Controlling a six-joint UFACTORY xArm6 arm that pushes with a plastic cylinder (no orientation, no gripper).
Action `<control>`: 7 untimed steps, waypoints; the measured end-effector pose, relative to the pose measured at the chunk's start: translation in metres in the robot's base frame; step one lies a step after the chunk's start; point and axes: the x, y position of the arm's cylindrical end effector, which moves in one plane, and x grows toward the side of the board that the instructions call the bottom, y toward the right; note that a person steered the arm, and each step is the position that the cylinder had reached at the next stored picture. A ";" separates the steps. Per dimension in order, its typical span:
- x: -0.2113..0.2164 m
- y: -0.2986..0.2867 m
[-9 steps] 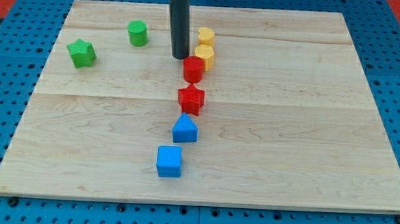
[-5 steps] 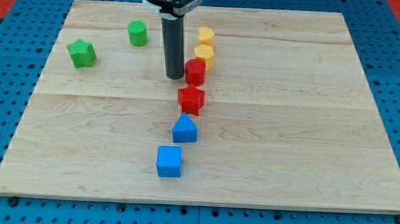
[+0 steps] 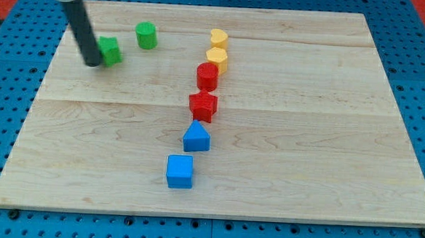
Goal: Move the green star to the top left of the board
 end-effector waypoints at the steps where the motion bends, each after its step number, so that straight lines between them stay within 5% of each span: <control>1: -0.029 0.032; 4: -0.065 -0.001; 6: -0.094 0.074; 7: -0.100 0.038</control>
